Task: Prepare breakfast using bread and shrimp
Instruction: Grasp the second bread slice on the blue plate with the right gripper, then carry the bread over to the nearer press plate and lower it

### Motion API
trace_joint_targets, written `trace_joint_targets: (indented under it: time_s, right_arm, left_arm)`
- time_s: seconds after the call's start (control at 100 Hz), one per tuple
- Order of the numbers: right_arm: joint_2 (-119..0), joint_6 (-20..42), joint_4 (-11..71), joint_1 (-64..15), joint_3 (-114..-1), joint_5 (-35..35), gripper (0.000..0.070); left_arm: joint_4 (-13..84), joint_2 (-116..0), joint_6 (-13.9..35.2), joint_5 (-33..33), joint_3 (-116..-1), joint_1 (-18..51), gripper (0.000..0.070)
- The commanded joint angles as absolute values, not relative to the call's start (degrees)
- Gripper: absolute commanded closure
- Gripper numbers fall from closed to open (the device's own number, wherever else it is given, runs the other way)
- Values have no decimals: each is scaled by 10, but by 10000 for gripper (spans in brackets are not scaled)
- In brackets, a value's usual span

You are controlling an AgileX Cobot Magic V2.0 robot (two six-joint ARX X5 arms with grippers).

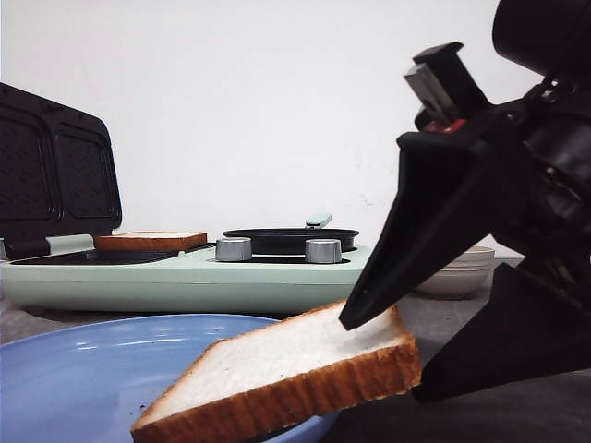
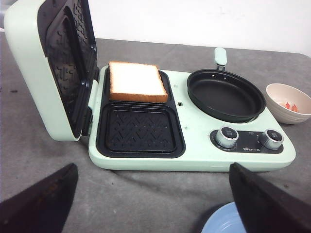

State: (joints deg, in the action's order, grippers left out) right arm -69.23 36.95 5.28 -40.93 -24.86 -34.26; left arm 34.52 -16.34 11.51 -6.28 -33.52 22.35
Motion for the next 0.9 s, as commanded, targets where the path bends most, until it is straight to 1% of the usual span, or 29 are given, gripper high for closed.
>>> trace_joint_targets:
  time_s: [0.0, 0.11, 0.14, 0.16, 0.19, 0.26, 0.5, 0.69, 0.89]
  right_arm:
    - [-707, 376, 46, -416, -251, -341, 339]
    - [-720, 375, 35, -420, -251, -342, 346]
    - [-722, 375, 31, -421, -251, -343, 372]
    - [-724, 375, 28, -422, -251, -344, 403]
    - [-726, 375, 24, -423, -251, -344, 475]
    - [-726, 375, 17, -427, -251, -345, 699]
    - [-725, 383, 7, -430, -251, -345, 700]
    - [-709, 389, -40, -430, -252, -345, 700]
    - [-692, 415, -94, -430, -256, -344, 700]
  left_arm:
    - [338, -164, 110, -67, -336, 225, 150]
    - [338, -164, 110, -67, -336, 225, 150]
    - [338, -164, 110, -67, -336, 225, 150]
    - [338, -164, 110, -67, -336, 225, 150]
    - [338, -164, 110, -67, -336, 225, 150]
    - [338, -164, 110, -67, -336, 225, 150]
    - [338, -164, 110, -67, -336, 225, 150]
    - [338, -164, 110, -68, -336, 225, 150]
    - [339, -164, 100, -92, -336, 225, 150]
